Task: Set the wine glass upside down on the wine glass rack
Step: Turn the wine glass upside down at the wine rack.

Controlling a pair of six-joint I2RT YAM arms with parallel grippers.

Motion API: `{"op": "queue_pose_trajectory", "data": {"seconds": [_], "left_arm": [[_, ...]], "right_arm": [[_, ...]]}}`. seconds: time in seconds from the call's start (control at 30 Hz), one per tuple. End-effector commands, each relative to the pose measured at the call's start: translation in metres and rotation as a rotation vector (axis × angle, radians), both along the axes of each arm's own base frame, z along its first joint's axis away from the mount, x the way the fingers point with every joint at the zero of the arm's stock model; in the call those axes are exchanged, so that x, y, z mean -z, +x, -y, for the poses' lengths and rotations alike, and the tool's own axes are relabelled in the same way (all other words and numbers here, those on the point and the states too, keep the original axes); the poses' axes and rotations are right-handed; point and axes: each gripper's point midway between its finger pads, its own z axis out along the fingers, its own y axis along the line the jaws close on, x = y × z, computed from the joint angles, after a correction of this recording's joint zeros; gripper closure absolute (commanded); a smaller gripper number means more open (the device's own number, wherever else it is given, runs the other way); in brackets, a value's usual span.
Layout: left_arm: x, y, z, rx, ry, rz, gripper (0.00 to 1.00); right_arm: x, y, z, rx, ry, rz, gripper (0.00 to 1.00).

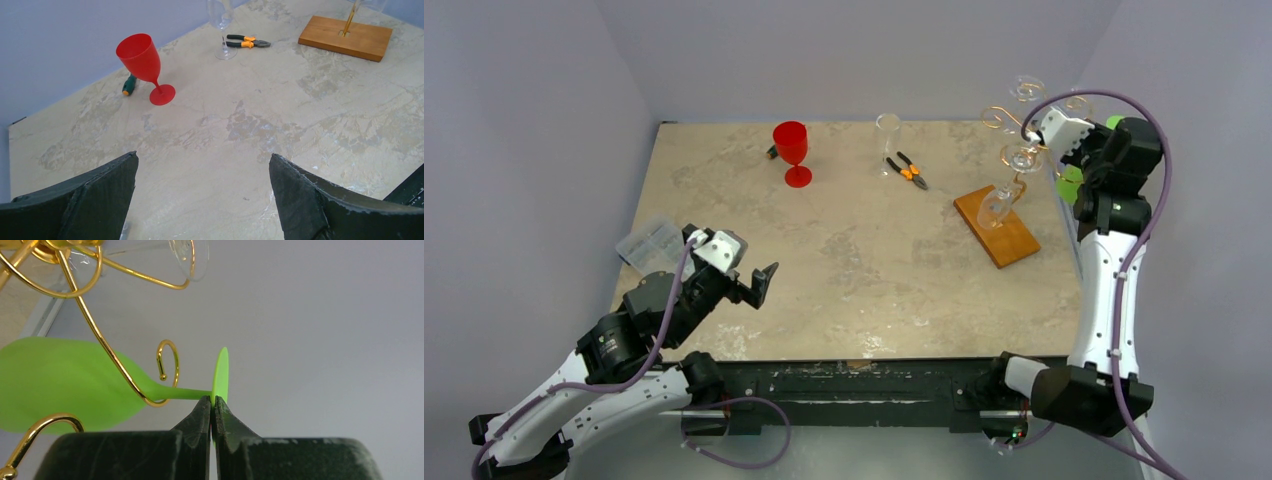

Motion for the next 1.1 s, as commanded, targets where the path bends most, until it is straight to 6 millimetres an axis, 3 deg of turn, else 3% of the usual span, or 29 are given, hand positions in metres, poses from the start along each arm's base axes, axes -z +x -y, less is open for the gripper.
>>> {"op": "queue_pose_trajectory", "data": {"seconds": [0.0, 0.3, 0.6, 1.07], "left_arm": [[-0.01, 0.001, 0.0, 0.003, -0.022, 0.036, 0.0], [-0.009, 0.002, 0.001, 0.005, -0.018, 0.033, 0.0], [-0.008, 0.003, 0.001, 0.0, -0.014, 0.033, 0.0], [-0.008, 0.003, 0.002, 0.003, -0.013, 0.031, 0.0]], "right_arm": [[-0.02, -0.003, 0.005, 0.003, 0.002, 0.054, 1.0], [-0.023, 0.009, 0.011, 0.003, 0.012, 0.078, 1.0], [-0.022, 0.025, 0.005, -0.054, 0.036, 0.083, 1.0], [-0.007, 0.024, -0.011, -0.132, 0.065, 0.037, 1.0]]}}
